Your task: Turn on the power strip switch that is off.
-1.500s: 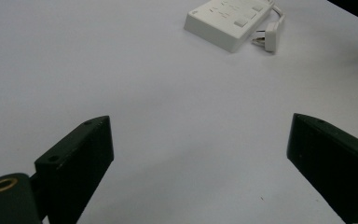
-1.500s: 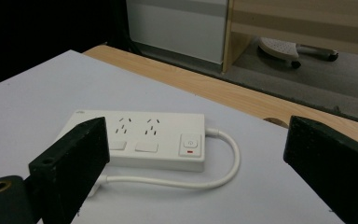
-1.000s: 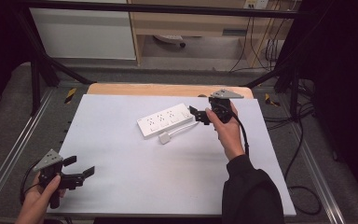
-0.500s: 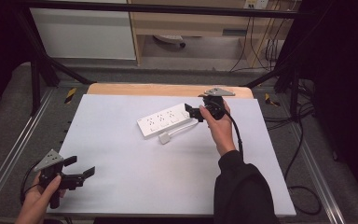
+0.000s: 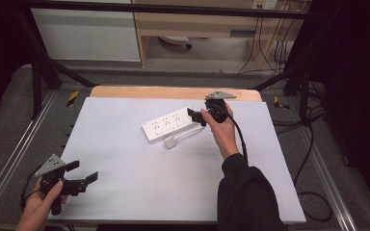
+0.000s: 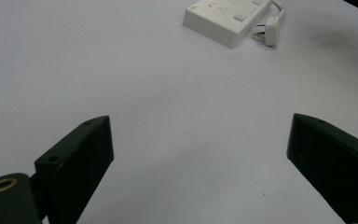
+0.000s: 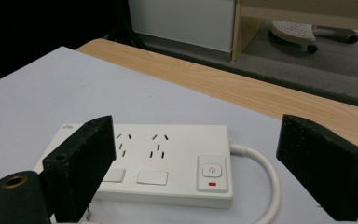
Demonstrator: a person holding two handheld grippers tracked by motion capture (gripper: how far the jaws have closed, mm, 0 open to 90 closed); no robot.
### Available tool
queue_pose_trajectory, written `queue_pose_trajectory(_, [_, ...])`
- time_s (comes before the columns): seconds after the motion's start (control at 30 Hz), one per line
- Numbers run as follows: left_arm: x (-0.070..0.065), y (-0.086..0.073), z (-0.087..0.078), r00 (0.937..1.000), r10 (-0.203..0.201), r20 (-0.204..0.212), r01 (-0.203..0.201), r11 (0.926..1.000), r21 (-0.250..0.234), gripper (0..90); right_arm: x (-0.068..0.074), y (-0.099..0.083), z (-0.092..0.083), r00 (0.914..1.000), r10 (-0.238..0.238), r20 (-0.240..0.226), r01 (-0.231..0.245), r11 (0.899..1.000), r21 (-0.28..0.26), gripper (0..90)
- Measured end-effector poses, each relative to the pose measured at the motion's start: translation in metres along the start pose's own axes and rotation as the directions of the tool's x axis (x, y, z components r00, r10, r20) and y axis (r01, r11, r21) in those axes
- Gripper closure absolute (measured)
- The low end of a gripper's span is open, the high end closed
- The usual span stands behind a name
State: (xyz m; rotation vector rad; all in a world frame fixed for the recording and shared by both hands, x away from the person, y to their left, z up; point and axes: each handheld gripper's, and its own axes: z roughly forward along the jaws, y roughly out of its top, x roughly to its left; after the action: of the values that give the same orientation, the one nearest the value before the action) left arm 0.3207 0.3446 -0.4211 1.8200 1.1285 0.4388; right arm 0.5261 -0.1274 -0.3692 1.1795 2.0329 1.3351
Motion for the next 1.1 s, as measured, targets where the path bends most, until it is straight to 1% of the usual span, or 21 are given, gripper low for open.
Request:
queue_pose_trajectory(0.13, [0.0, 0.0, 0.0, 1.0, 0.0, 0.001, 0.0, 1.0, 0.0, 7.2, 0.004, 0.0, 0.004, 1.0, -0.007, -0.003, 0.007, 1.0, 0.01, 10.8])
queue_pose_trajectory(0.2, [0.0, 0.0, 0.0, 1.0, 0.0, 0.002, 0.0, 1.0, 0.002, 7.2, 0.004, 0.0, 0.006, 1.0, -0.003, -0.003, 0.003, 1.0, 0.012, 10.7])
queue_pose_trajectory(0.47, [0.0, 0.0, 0.001, 1.0, 0.003, 0.001, -0.003, 0.9999, 0.01, 7.2, 0.01, -0.002, 0.014, 0.9999, -0.014, -0.005, 0.014, 0.999, 0.047, 9.4])
queue_pose_trajectory(0.73, [0.0, 0.0, 0.001, 1.0, 0.003, 0.003, -0.003, 0.9999, 0.011, 7.2, 0.014, -0.005, 0.021, 0.9996, -0.027, 0.012, 0.026, 0.997, 0.078, 5.4])
queue_pose_trajectory(0.9, [0.0, 0.0, 0.001, 1.0, 0.003, 0.004, -0.003, 1.0, 0.009, 7.2, 0.015, -0.005, 0.024, 0.9997, -0.021, 0.014, 0.019, 0.997, 0.079, 5.8])
queue_pose_trajectory(1.1, [0.0, 0.0, 0.001, 1.0, 0.004, 0.004, -0.004, 0.9999, 0.01, 7.2, 0.016, -0.007, 0.028, 0.9996, -0.024, 0.013, 0.022, 0.996, 0.082, 7.6])
